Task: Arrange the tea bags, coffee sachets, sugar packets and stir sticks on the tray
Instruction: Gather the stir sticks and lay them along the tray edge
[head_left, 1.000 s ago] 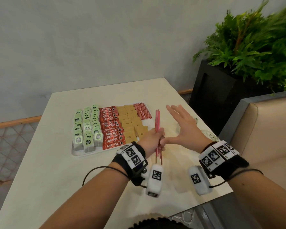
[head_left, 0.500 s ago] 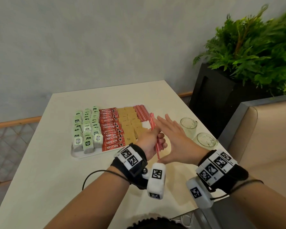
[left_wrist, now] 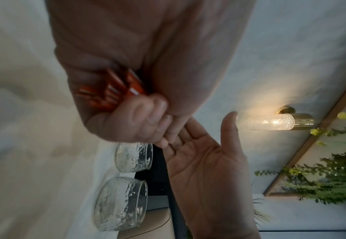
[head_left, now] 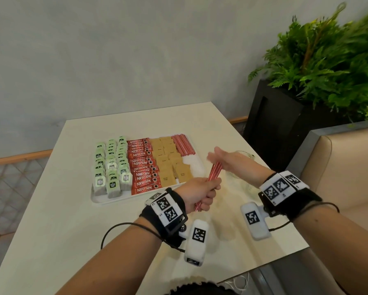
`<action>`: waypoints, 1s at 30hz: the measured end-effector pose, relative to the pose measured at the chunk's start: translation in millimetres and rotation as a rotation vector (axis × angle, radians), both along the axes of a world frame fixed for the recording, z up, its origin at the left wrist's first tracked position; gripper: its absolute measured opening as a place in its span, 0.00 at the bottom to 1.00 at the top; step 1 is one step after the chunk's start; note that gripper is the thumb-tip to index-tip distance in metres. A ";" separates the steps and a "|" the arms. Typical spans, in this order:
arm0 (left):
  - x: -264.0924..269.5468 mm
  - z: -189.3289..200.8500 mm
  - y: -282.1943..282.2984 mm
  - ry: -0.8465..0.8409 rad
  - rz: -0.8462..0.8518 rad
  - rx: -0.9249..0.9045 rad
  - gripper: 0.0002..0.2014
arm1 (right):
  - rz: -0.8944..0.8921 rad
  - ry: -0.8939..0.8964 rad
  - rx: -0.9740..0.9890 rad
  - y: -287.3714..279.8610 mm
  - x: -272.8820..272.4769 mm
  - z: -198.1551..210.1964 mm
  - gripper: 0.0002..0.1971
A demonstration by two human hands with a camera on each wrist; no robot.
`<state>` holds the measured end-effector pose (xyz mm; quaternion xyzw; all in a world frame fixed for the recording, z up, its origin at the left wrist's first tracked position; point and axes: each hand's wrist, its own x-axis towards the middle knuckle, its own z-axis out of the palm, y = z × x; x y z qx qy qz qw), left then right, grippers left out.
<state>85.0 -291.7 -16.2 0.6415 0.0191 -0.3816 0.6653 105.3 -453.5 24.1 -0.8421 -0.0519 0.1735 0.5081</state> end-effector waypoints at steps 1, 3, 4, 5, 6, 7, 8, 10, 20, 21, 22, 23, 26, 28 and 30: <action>0.6 -0.6 -0.1 0.001 -0.009 0.009 0.13 | 0.046 0.027 -0.016 -0.5 1.7 -2.3 0.32; 2.5 -0.9 1.1 -0.007 -0.015 0.034 0.12 | 0.009 0.037 0.056 -1.6 5.0 -3.8 0.32; 3.5 -0.5 2.1 -0.014 -0.016 0.049 0.12 | -0.019 0.047 0.100 -2.1 5.9 -3.9 0.31; 4.5 -0.2 3.1 -0.026 -0.023 0.067 0.12 | -0.006 0.057 0.108 -3.2 5.6 -3.9 0.29; 5.3 0.7 3.8 -0.045 -0.041 0.092 0.12 | 0.016 0.064 0.088 -3.1 5.2 -3.5 0.28; 5.8 1.4 4.3 -0.073 -0.067 0.123 0.13 | 0.029 0.052 0.062 -3.6 5.3 -4.4 0.28; 6.1 2.9 4.1 -0.111 -0.093 0.163 0.13 | 0.010 0.014 0.036 -3.3 5.6 -5.3 0.28; 5.9 5.8 3.9 -0.207 -0.136 0.262 0.14 | -0.073 -0.104 -0.095 -0.6 6.5 -8.5 0.29; 24.2 -1.3 5.6 -0.761 -0.277 0.771 0.21 | -0.097 -0.247 -0.344 16.9 5.0 -29.8 0.22; 26.9 -2.1 6.9 -0.784 -0.271 0.783 0.22 | -0.116 -0.252 -0.259 17.9 4.4 -31.5 0.21; 29.4 -2.4 8.3 -0.802 -0.263 0.782 0.22 | -0.135 -0.260 -0.207 19.2 4.3 -33.6 0.20; 30.7 -1.6 9.5 -0.814 -0.250 0.768 0.21 | -0.156 -0.269 -0.177 20.0 4.8 -35.7 0.19; 34.6 -2.5 17.2 -0.828 -0.195 0.743 0.15 | -0.234 -0.290 -0.169 16.4 11.4 -36.1 0.19; 38.1 -9.9 28.4 -0.786 -0.154 0.725 0.15 | -0.298 -0.302 -0.171 6.6 17.6 -34.2 0.20; 40.4 -19.8 41.0 -0.622 -0.045 0.614 0.14 | -0.358 -0.326 -0.179 -4.5 22.8 -32.3 0.22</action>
